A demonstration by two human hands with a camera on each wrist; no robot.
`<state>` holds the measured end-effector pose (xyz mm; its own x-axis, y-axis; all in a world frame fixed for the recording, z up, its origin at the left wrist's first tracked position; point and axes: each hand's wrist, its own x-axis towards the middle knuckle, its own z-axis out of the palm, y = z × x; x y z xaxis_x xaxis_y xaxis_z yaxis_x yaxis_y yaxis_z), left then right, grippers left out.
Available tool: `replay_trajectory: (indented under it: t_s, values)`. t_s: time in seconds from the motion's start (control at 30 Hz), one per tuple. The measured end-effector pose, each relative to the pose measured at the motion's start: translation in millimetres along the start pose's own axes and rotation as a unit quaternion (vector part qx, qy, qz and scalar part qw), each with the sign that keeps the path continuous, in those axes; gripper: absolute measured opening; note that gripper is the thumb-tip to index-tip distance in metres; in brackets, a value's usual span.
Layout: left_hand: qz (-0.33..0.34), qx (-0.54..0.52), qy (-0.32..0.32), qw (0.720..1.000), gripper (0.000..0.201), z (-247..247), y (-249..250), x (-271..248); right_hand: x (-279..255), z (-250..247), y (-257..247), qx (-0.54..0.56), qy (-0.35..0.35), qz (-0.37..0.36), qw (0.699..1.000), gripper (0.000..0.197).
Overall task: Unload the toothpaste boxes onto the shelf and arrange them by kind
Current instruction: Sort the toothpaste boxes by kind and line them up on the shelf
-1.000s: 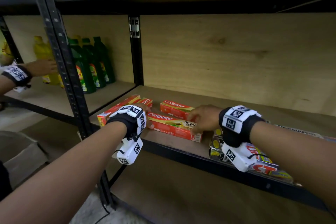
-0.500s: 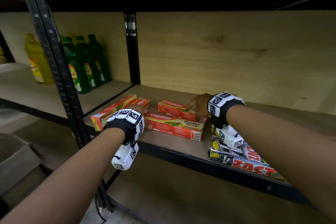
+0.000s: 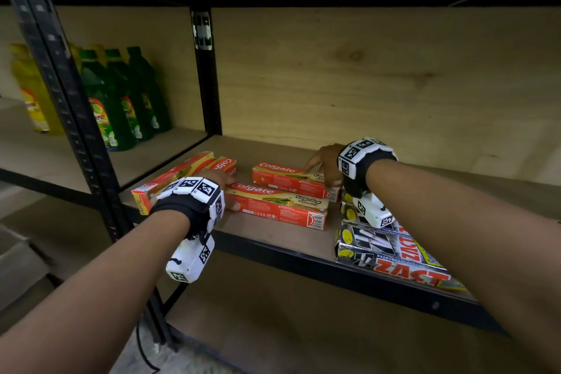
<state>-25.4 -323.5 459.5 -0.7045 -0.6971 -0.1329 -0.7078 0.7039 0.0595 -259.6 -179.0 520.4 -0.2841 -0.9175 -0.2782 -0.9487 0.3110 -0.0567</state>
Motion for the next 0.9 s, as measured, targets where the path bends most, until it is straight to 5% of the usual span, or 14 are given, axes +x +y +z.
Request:
replay_trajectory:
  t_s: [0.5, 0.63, 0.8, 0.9]
  values:
    - [-0.045, 0.065, 0.008, 0.997, 0.070, 1.4, 9.1, 53.1, 4.3, -7.7, 12.6, 0.009, -0.018, -0.010, 1.000, 0.064]
    - [-0.055, 0.043, -0.016, 0.997, 0.051, 1.0, 13.1, 62.6, 5.0, -7.5, 14.8, 0.008, -0.042, -0.019, 0.999, 0.068]
    - [-0.052, 0.004, 0.004, 0.999, 0.059, 1.3, 30.2, 54.4, 8.7, -5.6, 20.8, 0.007, -0.049, -0.023, 0.999, 0.069]
    - [-0.029, 0.018, -0.018, 0.999, 0.088, 0.0, 42.0, 45.5, 5.9, -4.6, 21.7, 0.025, -0.054, -0.021, 0.998, 0.069]
